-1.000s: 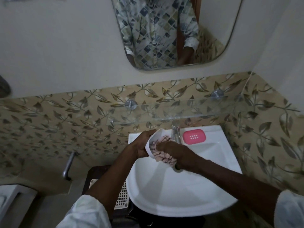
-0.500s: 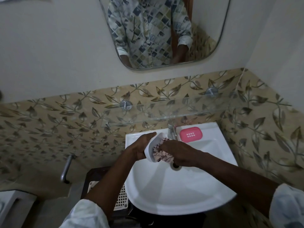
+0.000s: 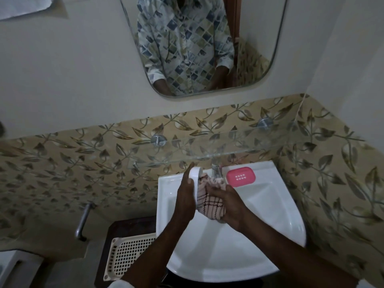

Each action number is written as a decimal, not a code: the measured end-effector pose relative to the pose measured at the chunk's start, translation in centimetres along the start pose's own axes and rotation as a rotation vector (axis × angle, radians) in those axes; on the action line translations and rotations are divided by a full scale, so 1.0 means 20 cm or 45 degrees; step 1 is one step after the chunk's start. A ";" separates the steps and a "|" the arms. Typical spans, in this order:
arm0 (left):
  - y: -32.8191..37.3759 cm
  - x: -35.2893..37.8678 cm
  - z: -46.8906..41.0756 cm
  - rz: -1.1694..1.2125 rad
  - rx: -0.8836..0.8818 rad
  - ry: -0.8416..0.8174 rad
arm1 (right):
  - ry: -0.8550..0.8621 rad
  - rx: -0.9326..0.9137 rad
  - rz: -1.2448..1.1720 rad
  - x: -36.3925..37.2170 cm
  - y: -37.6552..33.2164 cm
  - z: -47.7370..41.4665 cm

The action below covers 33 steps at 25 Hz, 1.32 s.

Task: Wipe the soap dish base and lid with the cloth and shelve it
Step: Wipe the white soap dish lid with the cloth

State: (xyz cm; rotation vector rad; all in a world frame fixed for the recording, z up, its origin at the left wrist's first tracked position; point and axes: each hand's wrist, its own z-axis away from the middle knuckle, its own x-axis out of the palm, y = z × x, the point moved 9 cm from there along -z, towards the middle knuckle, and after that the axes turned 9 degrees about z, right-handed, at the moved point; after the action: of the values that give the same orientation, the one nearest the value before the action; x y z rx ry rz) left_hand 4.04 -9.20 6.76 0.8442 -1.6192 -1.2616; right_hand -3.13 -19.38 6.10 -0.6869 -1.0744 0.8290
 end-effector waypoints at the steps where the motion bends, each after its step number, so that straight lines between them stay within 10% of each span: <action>1: 0.00 0.03 0.02 -0.003 0.067 -0.126 | 0.006 -0.044 -0.038 0.00 -0.03 -0.01; 6: -0.12 0.01 0.03 -0.062 -0.144 -0.317 | 0.045 -0.386 0.684 -0.02 -0.27 -0.01; 12: -0.25 0.09 0.02 0.755 -1.428 -0.045 | -0.263 -0.865 2.022 0.17 -0.27 0.10; 19: -0.26 0.05 0.19 0.517 -1.538 0.038 | -0.418 -1.074 2.287 0.18 -0.12 0.20; 22: -0.25 0.08 0.12 0.430 -1.217 0.185 | -0.190 -0.779 1.945 0.11 -0.15 0.11; 28: -0.01 0.09 0.00 0.007 -0.248 0.007 | 0.203 -0.039 0.007 -0.06 -0.05 -0.02; 33: -0.20 -0.09 0.08 0.470 -0.442 0.157 | 0.300 0.054 -0.127 -0.11 -0.15 -0.02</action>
State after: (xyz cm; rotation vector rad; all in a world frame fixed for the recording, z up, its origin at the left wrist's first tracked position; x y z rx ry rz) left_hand 3.16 -8.07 2.40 0.3783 -1.3309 -1.1537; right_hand -2.49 -22.76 7.35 -0.6717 -0.8687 0.6649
